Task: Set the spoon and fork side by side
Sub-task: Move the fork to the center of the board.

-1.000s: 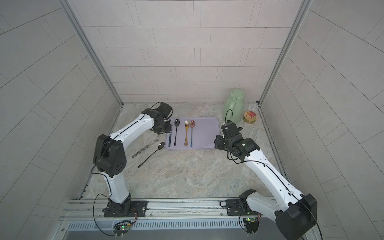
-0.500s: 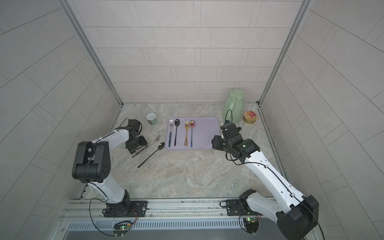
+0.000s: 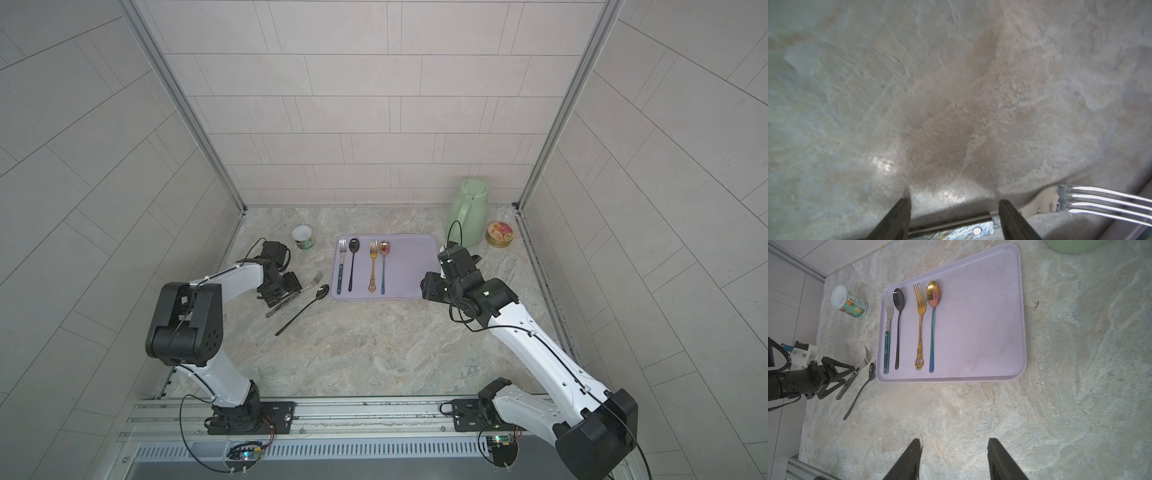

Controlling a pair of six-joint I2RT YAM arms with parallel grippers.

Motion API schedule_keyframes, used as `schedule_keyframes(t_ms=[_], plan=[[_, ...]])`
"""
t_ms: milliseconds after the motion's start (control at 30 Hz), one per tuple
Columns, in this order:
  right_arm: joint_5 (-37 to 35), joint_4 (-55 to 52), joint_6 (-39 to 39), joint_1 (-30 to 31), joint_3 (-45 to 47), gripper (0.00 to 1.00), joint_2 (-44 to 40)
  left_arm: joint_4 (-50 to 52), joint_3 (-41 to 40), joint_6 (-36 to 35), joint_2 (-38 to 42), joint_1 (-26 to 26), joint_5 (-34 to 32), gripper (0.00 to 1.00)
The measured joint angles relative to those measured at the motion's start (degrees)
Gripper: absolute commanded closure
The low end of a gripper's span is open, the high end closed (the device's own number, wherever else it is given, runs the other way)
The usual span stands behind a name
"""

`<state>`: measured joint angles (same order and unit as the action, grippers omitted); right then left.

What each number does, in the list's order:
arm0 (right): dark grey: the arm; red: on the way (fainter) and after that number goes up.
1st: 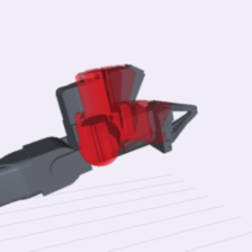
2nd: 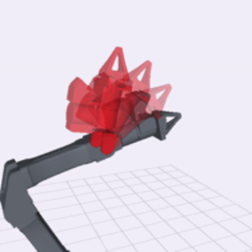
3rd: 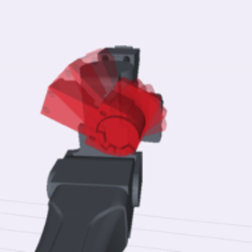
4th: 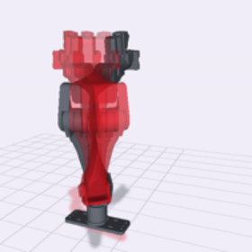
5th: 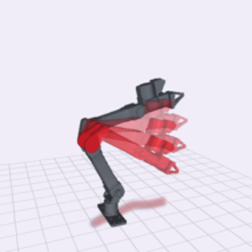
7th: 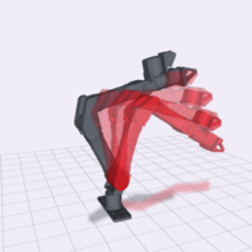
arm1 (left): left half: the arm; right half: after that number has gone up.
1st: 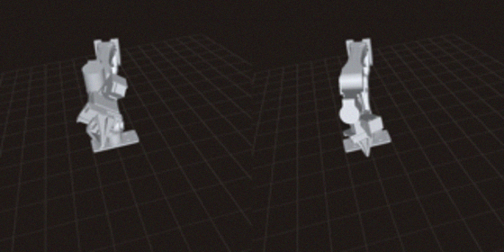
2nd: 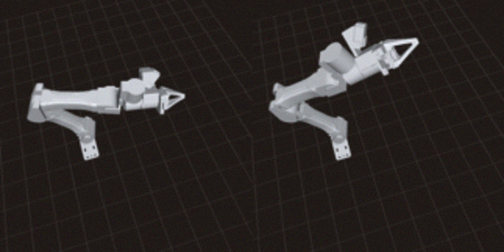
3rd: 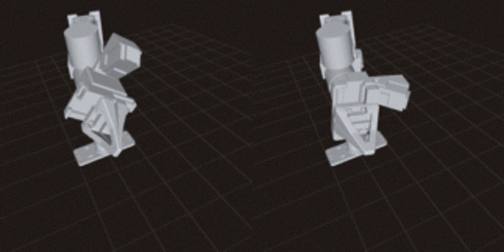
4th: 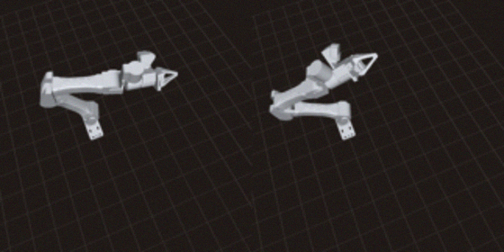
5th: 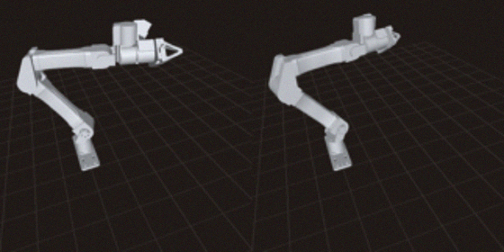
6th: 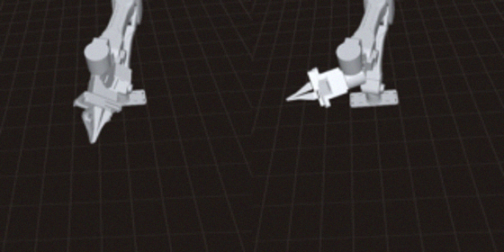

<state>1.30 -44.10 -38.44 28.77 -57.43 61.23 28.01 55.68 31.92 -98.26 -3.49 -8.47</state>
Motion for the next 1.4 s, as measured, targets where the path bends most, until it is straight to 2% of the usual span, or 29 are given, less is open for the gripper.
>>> schedule_keyframes(t_ms=[267, 767, 900, 1033, 1233, 1400], plan=[[-0.22, -0.02, -1.05, 1.46, 0.0, 0.45, 0.07, 1.2, -6.75, 0.0, 6.12, -7.17, -0.87, 0.4], [-2.43, -0.48, -2.51, 4.79, -0.35, 0.45, 1.05, 3.26, -11.41, 2.21, 11.04, -17.31, 1.62, 0.41], [-2.82, -0.55, -2.71, 5.4, -1.18, 0.45, 1.33, 4.94, -11.87, 3.06, 11.76, -21.66, 1.73, 0.47], [-3.32, -0.57, -2.78, 5.86, -1.57, 0.45, 1.55, 7.76, -12.31, 3.82, 13.16, -23.76, 1.55, 0.53], [-3.87, -0.92, -2.95, 6.62, -2.23, 0.45, 2.08, 9.77, -12.31, 4.31, 17.31, -25.92, 1.57, 0.54], [-4.0, -0.96, -2.95, 6.88, -2.36, 0.45, 2.58, 9.77, -12.31, 4.57, 17.59, -28.13, 1.88, 0.57]])
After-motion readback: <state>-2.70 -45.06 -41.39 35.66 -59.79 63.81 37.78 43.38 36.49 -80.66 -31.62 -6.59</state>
